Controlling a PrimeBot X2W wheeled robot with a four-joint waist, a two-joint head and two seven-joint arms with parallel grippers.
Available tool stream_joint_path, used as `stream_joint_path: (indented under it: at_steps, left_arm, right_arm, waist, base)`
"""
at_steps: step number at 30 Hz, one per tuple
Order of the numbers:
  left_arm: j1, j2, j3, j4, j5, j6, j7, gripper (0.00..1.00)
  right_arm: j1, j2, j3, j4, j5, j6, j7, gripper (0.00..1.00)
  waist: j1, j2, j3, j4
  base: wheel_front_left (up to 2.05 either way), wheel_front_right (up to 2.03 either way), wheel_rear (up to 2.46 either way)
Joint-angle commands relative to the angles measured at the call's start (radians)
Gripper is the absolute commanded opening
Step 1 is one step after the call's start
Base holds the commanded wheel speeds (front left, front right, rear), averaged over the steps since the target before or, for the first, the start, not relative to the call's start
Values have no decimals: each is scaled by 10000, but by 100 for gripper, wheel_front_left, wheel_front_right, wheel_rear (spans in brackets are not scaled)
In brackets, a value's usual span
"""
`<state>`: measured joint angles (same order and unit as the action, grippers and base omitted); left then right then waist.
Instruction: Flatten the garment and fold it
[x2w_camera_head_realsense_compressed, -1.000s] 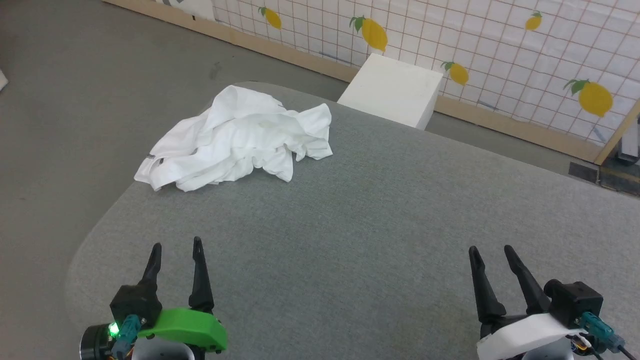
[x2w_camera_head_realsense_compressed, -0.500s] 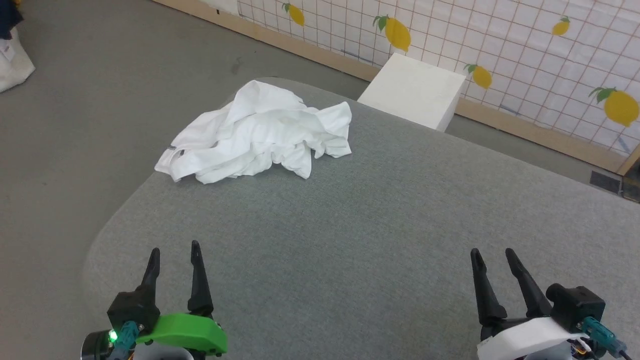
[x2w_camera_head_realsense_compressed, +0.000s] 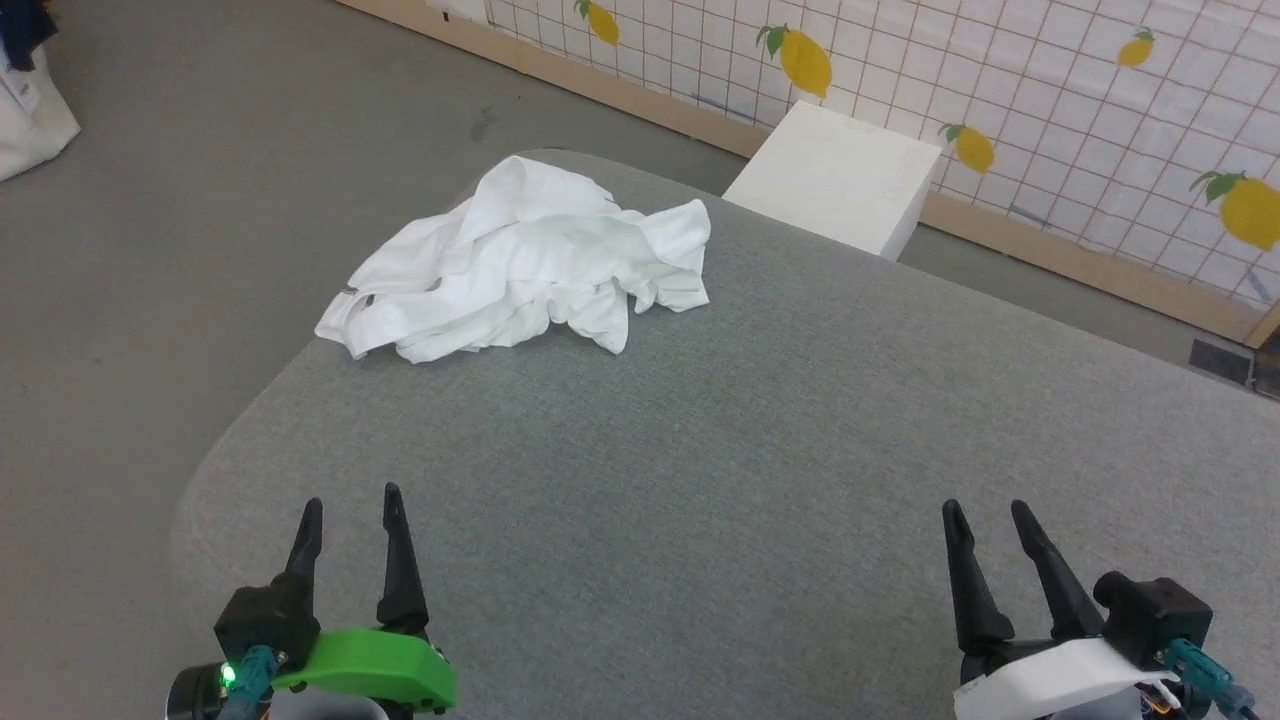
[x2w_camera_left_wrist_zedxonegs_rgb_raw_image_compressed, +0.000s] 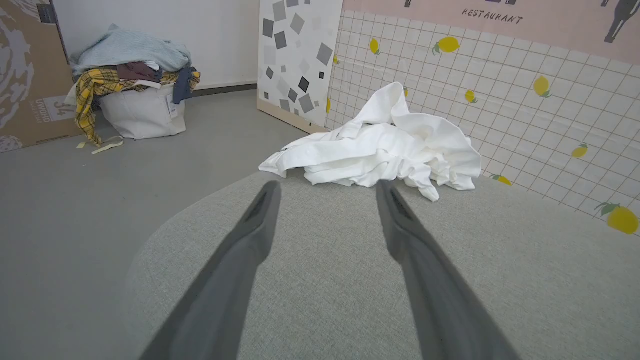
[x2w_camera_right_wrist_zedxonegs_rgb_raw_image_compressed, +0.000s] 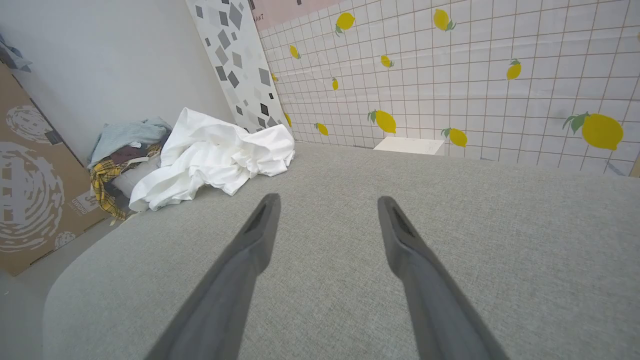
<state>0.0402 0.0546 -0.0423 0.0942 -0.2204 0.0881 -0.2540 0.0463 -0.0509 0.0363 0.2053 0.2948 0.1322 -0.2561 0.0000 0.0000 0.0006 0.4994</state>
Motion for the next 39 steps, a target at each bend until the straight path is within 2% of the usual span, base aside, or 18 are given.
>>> stream_joint_path:
  at_steps: [1,7,12,16,20,22,25,28,33,37,39]
  left_arm:
    - [-80,-43,11,59,-96,-87,-78,100]
    - [-1214,28,228,299,-567,-690,-78,100]
    - [-3383,429,741,1085,-1461,-1411,-13,100]
    - [-5329,992,1086,2090,-2133,-1731,529,100]
    - [-7053,1424,1413,3444,-3013,-1894,1642,100]
    - [-7784,1473,1950,4182,-3950,-1873,2519,100]
    - [-8670,1903,2472,4958,-4823,-1754,3819,100]
    - [-9249,2415,2400,5381,-4850,-1524,4818,100]
    - [-9697,3090,2036,5897,-4450,-785,6220,100]
    - [-9703,3296,1763,6278,-4166,-141,7130,100]
    - [-9615,3326,1616,6381,-4022,42,7338,100]
  right_arm:
    - [69,7,6,13,40,-15,-57,100]
    - [-52,7,-96,-44,-166,-15,-57,100]
    - [-282,7,-267,-207,-551,-15,100,100]
    - [-647,7,-572,-699,-1009,-15,435,100]
    - [-959,7,-783,-1275,-1462,-15,827,100]
    - [-1079,7,-831,-1537,-1598,-15,978,100]
    - [-1191,7,-972,-1902,-1706,-15,1110,100]
    - [-1232,7,-1166,-2199,-1799,-15,1201,100]
    - [-1328,7,-1330,-2591,-1891,-15,1296,100]
    - [-1384,7,-1411,-2772,-1929,-15,1317,100]
    - [-1405,7,-1449,-2846,-1948,-15,1313,100]
  waist:
    - [0,0,50,-81]
    - [0,0,315,-345]
    - [0,0,1035,-723]
    - [0,0,2046,-1150]
    - [0,0,3079,-1637]
    - [0,0,3532,-1941]
    - [0,0,4177,-2359]
    - [0,0,4774,-2564]
    - [0,0,5562,-2753]
    - [0,0,5934,-2790]
    - [0,0,6069,-2784]
  base:
    - [0,0,0]
    - [0,0,0]
    - [0,0,0]
    - [0,0,0]
    - [0,0,0]
    - [0,0,0]
    - [0,0,0]
    - [0,0,0]
    - [0,0,0]
    - [0,0,0]
    - [0,0,0]
